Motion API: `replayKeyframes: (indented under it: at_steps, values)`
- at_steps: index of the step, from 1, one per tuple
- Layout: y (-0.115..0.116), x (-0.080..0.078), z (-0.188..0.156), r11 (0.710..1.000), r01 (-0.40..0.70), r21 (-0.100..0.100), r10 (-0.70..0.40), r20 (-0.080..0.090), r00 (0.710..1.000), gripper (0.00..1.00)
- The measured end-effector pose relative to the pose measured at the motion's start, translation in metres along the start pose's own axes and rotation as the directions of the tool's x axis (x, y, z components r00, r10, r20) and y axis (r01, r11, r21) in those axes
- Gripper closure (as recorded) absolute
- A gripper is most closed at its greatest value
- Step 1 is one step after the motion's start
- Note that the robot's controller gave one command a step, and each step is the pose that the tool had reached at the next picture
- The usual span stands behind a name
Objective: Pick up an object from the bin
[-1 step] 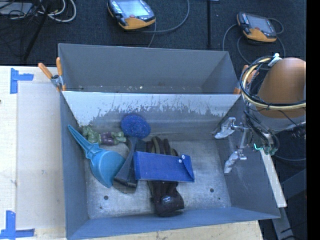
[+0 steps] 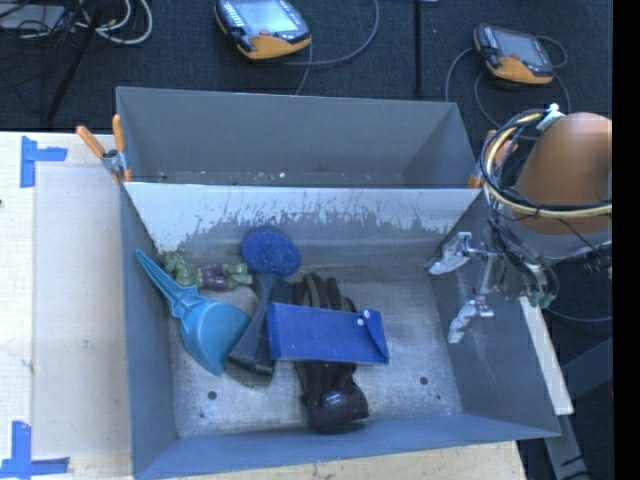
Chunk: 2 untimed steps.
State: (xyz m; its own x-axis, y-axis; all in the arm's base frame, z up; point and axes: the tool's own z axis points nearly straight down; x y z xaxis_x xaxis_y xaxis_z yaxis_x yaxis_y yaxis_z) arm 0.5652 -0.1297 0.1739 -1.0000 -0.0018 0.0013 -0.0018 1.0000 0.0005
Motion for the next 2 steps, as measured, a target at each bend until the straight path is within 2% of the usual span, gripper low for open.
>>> replayKeyframes:
  at_steps: [1, 2]
  values:
    - [0.030, 0.005, 0.045, 0.992, 0.127, 0.001, -0.127, 0.002, 0.992, 0.00]
    - [0.095, 0.003, 0.065, 0.982, 0.189, -0.005, -0.189, -0.002, 0.982, 0.00]
